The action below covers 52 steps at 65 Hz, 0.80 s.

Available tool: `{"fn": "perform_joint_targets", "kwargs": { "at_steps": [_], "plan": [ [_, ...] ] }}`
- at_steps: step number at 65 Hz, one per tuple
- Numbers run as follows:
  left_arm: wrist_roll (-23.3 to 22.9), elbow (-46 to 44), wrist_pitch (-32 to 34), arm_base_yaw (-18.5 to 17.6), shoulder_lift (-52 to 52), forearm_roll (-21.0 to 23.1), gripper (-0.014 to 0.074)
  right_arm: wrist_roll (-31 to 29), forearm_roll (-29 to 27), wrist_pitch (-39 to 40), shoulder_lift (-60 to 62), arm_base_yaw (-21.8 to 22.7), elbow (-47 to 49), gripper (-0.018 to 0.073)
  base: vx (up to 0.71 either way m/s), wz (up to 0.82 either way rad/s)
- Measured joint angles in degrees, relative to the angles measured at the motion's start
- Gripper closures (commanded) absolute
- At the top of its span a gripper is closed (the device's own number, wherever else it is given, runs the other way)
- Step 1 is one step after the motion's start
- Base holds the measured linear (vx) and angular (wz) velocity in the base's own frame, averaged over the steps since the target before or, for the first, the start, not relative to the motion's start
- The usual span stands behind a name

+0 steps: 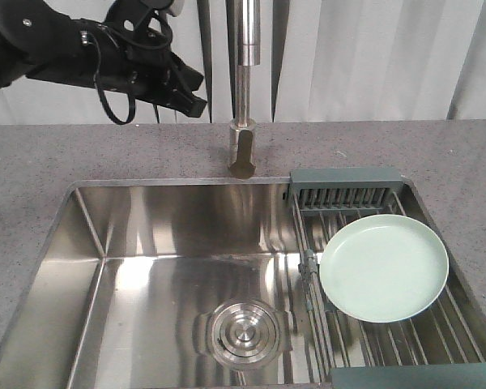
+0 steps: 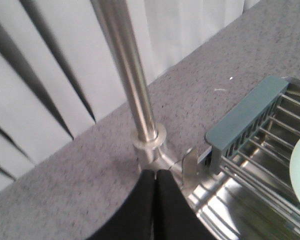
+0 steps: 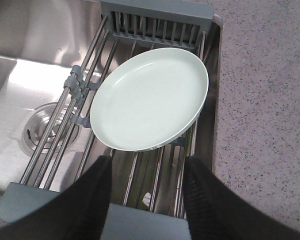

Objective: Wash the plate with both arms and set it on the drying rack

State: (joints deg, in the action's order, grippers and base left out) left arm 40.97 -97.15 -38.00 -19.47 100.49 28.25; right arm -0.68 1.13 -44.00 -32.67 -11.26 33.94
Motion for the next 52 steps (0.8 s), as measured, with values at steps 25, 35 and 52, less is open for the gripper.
{"fn": "perform_joint_targets", "kwargs": {
  "at_steps": [25, 35, 52],
  "plan": [
    [-22.65, 16.20, -2.15, 5.85, -14.06, -13.61, 0.0603, 0.00, 0.00, 0.00, 0.00, 0.00, 0.00, 0.0230, 0.00, 0.00],
    [-26.13, 26.95, 0.73, 7.44, -21.00, -14.64, 0.0603, 0.00, 0.00, 0.00, 0.00, 0.00, 0.00, 0.0230, 0.00, 0.00],
    [-30.46, 41.61, 3.73, 9.41, -33.34, -15.08, 0.0603, 0.00, 0.00, 0.00, 0.00, 0.00, 0.00, 0.0230, 0.00, 0.00]
  ]
}}
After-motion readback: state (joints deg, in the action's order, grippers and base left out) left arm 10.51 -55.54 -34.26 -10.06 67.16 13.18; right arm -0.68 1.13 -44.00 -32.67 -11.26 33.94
